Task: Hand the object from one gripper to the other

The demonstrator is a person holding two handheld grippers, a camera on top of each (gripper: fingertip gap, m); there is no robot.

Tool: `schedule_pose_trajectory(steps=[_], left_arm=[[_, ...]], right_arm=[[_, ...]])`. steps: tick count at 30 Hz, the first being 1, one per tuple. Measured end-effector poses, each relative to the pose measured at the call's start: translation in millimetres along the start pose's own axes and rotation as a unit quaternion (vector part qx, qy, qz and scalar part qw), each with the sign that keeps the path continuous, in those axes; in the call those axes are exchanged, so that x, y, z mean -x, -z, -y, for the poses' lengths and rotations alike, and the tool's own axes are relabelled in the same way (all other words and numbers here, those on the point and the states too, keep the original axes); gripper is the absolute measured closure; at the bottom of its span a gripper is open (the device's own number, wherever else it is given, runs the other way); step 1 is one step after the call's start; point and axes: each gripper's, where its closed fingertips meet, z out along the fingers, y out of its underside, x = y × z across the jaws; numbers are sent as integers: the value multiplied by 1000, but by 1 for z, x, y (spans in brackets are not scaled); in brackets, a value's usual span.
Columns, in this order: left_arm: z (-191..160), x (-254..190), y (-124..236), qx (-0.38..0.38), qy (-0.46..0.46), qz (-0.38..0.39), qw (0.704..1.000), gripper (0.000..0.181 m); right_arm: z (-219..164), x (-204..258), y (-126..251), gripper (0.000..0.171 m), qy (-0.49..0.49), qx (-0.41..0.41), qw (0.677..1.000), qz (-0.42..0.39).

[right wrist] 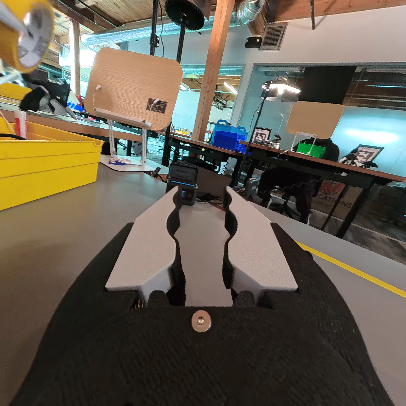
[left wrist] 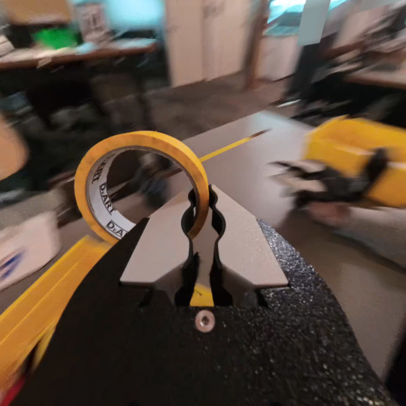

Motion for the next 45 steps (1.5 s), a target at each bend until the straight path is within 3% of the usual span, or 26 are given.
schedule_pose_trajectory(steps=[1, 3, 5, 9, 12, 15, 22, 24, 28, 30, 32, 34, 36, 37, 39, 40, 45], left_arm=[[13, -39, 0, -39, -9, -81, 996, 174], [28, -106, 6, -103, -11, -213, 972, 174], [26, -152, 5, -132, 9, -292, 947, 174], [-1, -208, -8, -158, 53, -389, 906, 174], [-19, -235, -22, -157, 86, -433, 883, 174], [-39, -256, -35, -132, 68, -445, 883, 173], [-47, -259, -41, -124, 58, -446, 885, 174], [-49, -256, -43, -129, 52, -431, 891, 174], [-57, -260, -48, -129, 26, -415, 900, 174], [-66, -271, -51, -110, 9, -423, 899, 175], [-74, -279, -57, -90, -4, -427, 900, 174], [-79, -281, -64, -78, -4, -419, 905, 174], [-78, -277, -69, -79, 9, -398, 914, 172], [-76, -270, -74, -81, 26, -371, 925, 159], [-71, -250, -84, -82, 61, -302, 948, 116], [-71, -242, -87, -77, 72, -276, 955, 107], [-75, -231, -94, -34, 61, -209, 975, 104]], right_arm=[[0, 3, 0, 135, -10, 1, 1000, 13], [0, 15, 1, 135, -42, 12, 997, 61], [8, 37, 9, 134, -105, 22, 982, 152], [50, 71, 47, 132, -265, -25, 907, 326], [44, 82, 66, 124, -278, 17, 882, 381], [36, 87, 75, 125, -303, 54, 856, 416], [23, 95, 80, 133, -328, 111, 819, 458], [19, 94, 82, 128, -343, 129, 805, 467], [28, 89, 85, 115, -428, 130, 746, 493], [31, 95, 86, 115, -435, 130, 737, 501], [32, 103, 88, 125, -421, 135, 738, 510], [28, 106, 87, 157, -396, 142, 754, 504], [23, 100, 84, 160, -375, 149, 774, 487], [24, 93, 81, 160, -373, 141, 785, 474], [24, 78, 74, 163, -339, 119, 827, 433], [21, 71, 71, 163, -306, 115, 853, 408], [33, 50, 63, 163, -147, 54, 937, 312]])
